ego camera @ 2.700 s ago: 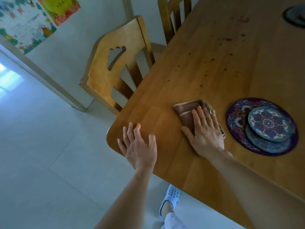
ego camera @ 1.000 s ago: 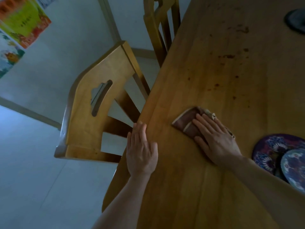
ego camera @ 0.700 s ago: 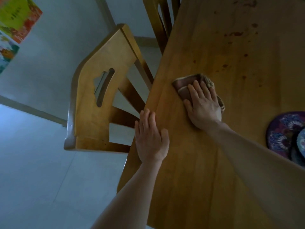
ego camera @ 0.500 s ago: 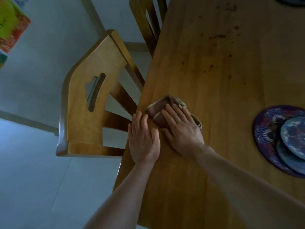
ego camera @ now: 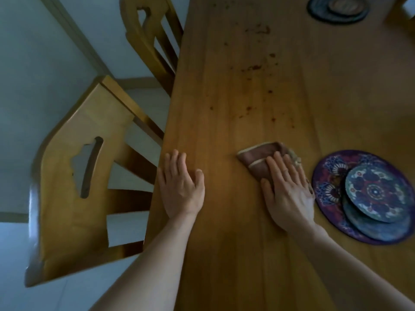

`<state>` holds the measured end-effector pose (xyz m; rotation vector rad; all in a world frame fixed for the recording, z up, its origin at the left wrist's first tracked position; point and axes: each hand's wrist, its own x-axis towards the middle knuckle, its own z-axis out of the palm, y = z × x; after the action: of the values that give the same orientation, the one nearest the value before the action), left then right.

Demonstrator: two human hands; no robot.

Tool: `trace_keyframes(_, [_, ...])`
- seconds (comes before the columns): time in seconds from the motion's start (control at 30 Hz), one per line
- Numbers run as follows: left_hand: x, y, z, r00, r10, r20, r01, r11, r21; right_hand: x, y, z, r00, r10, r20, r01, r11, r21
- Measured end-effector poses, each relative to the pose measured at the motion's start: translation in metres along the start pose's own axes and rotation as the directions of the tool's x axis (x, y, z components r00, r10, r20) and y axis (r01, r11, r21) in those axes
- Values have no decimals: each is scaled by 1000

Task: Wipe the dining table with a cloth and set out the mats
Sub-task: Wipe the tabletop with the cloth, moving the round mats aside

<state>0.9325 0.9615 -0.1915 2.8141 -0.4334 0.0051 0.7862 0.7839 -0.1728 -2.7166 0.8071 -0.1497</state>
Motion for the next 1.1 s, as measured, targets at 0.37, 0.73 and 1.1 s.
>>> trace_keyframes(0.37, [0, 5, 0, 1000, -7, 8, 6, 998, 70, 109, -10, 3, 833, 546, -94, -535, 837, 119])
trace_keyframes(0.73, [4, 4, -1, 1000, 0, 29, -3, 995, 103, 152, -92, 37, 996, 62, 67, -62, 998, -6])
trace_keyframes(1.1, [5, 2, -3, 1000, -12, -24, 11, 999, -46, 23, -73, 26, 886, -416, 203, 416, 908, 42])
